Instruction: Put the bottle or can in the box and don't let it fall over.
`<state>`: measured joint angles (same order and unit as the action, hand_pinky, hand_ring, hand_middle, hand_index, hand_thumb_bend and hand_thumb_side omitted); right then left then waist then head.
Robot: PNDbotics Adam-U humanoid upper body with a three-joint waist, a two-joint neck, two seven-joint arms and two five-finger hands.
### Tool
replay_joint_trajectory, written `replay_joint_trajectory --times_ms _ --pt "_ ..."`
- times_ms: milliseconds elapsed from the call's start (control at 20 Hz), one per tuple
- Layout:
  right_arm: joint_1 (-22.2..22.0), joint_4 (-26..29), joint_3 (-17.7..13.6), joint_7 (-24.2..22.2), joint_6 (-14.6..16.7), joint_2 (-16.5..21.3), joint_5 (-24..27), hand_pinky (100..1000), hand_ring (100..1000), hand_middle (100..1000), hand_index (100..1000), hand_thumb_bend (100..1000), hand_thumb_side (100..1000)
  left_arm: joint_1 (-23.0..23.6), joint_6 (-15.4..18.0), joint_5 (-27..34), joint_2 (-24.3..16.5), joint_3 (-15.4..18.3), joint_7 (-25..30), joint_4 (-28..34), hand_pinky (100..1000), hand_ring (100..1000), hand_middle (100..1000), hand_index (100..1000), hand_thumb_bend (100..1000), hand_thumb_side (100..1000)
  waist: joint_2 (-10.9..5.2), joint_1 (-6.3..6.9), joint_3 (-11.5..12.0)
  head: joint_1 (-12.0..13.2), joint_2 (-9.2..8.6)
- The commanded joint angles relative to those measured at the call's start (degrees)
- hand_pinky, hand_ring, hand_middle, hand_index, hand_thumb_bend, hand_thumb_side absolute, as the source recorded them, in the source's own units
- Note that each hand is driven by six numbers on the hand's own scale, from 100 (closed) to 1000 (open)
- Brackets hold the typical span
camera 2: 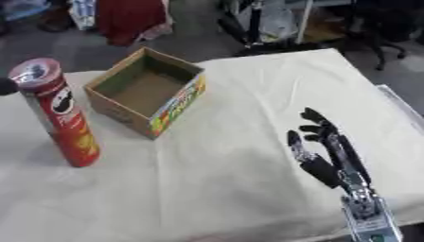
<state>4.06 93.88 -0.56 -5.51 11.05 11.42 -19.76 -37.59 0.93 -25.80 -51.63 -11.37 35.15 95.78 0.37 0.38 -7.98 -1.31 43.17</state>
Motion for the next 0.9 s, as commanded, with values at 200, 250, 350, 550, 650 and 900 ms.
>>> replay_joint_trajectory --times_ms 200,250,350,550,650,900 --pt "0.4 0.4 0.1 -0.3 0.1 1.6 0.1 780 828 891 972 217 640 -10.9 4.4 -2.1 2.4 -5.4 13.0 -16.8 749 786 825 974 790 716 -1.05 0.19 0.1 -0.6 -0.02" --pt "0.3 0.4 0.1 -0.3 0.1 1.6 0.1 780 828 891 972 217 640 -12.0 5.1 -2.8 3.4 -5.9 14.0 -18.6 750 787 826 974 791 710 -1.08 0.19 0.1 -0.6 0.02" --pt "0.3 0.4 0.2 -0.3 0.2 1.6 0.1 780 828 891 972 216 640 -13.6 6.1 -4.2 5.0 -6.5 15.0 -21.0 746 786 824 975 793 701 -1.13 0.15 0.2 -0.7 0.06" --pt "0.3 0.4 0.2 -0.4 0.2 1.6 0.1 781 828 891 972 216 640 -14.9 7.1 -5.6 7.1 -7.2 15.2 -23.5 741 785 822 974 799 693 -1.2 0.07 0.2 -0.6 0.07" --pt "0.2 0.4 0.2 -0.4 0.2 1.6 0.1 781 828 891 972 216 640 -15.1 7.3 -5.7 7.5 -7.5 15.1 -24.0 740 784 821 974 802 693 -1.21 0.09 0.2 -0.6 0.09" --pt "0.2 0.4 0.3 -0.5 0.2 1.6 0.1 781 829 892 972 215 641 -15.3 7.5 -6.3 8.1 -7.6 14.9 -25.1 736 780 818 972 804 692 -1.21 0.13 0.2 -0.6 0.09"
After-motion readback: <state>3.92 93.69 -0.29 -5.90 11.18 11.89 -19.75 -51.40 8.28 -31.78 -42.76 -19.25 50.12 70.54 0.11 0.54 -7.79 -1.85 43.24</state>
